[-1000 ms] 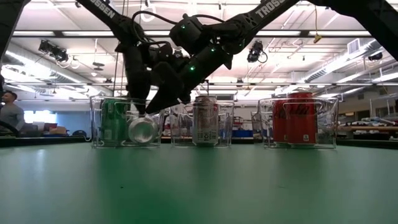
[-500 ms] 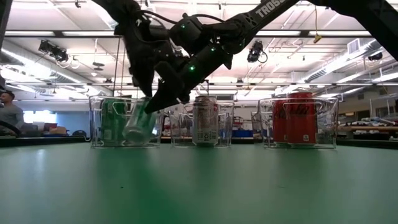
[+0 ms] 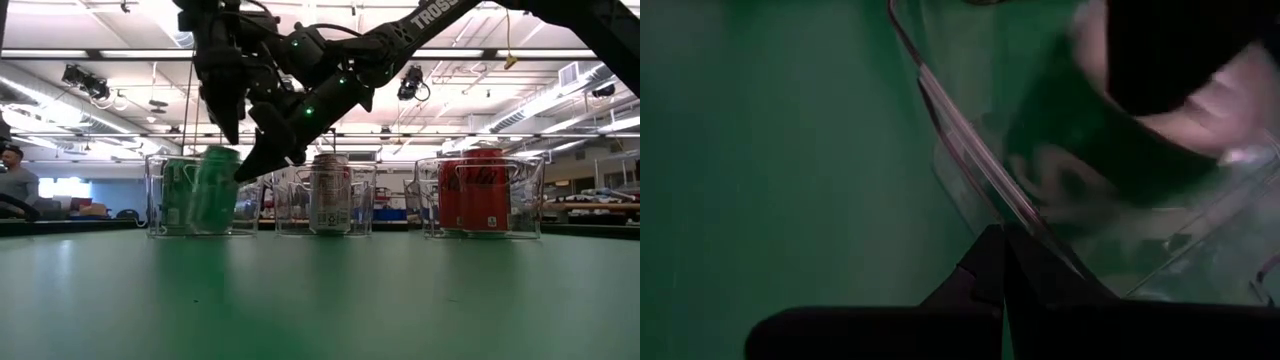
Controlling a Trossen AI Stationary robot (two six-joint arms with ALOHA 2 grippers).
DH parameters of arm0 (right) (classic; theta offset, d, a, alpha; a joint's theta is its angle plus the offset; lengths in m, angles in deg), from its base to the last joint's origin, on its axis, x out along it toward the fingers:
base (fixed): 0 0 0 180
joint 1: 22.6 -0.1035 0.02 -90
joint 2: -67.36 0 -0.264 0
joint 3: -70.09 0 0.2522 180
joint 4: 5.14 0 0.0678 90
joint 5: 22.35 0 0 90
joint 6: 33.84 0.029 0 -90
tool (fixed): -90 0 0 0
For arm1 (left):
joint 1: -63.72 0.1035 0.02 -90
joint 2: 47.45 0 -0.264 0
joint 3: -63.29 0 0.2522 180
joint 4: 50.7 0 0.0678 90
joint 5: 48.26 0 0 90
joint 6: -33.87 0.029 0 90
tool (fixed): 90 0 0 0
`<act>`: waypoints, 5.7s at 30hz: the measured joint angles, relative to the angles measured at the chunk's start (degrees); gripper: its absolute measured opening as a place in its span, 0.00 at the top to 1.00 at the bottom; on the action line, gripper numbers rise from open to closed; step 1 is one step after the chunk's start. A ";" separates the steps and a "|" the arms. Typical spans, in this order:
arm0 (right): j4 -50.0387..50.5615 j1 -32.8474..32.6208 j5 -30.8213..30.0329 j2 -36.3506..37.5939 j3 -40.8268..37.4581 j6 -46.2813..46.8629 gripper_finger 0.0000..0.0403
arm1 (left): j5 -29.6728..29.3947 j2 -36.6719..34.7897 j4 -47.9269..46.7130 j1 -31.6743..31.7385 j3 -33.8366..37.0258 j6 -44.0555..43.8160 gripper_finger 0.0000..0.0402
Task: Sort soda cans
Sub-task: Adjust the right green soda can on the left transparent bin, then adjust the left transparent bin, then adjust the right transparent bin
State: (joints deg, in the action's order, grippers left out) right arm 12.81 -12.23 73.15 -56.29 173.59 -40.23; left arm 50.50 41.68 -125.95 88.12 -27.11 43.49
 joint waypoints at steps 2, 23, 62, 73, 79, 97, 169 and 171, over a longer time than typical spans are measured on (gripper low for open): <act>0.03 0.00 0.03 0.00 0.00 -0.24 1.00 | -1.49 -0.05 -0.13 -1.29 0.06 -1.08 1.00; 8.04 -0.62 6.36 4.56 0.02 -4.36 1.00 | -24.94 -21.57 -2.55 -4.32 6.94 -27.91 1.00; 40.65 2.19 -3.56 28.22 0.04 -12.26 1.00 | -27.96 -33.62 50.67 19.64 58.26 -48.34 1.00; 40.70 2.16 -3.56 28.22 0.03 -11.61 1.00 | -27.30 -31.64 61.77 22.20 58.31 -37.05 1.00; 41.23 2.16 -3.56 28.22 0.04 -11.37 1.00 | -25.32 -25.49 70.39 23.23 58.29 -34.33 1.00; 46.69 5.22 -9.68 33.62 -1.28 -7.50 1.00 | -13.19 -18.88 88.77 29.85 57.00 -28.25 1.00; 40.37 -7.46 -14.43 44.77 -33.57 16.64 1.00 | 7.43 -46.82 78.02 26.03 55.65 -21.85 1.00; 38.95 -6.97 -14.43 42.50 -33.57 16.29 1.00 | 7.43 -46.82 77.87 26.03 55.65 -21.85 1.00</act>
State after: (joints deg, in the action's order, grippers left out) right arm 51.75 -19.20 58.72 -13.79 140.01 -23.94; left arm 57.92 -5.15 -48.07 114.15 28.54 21.64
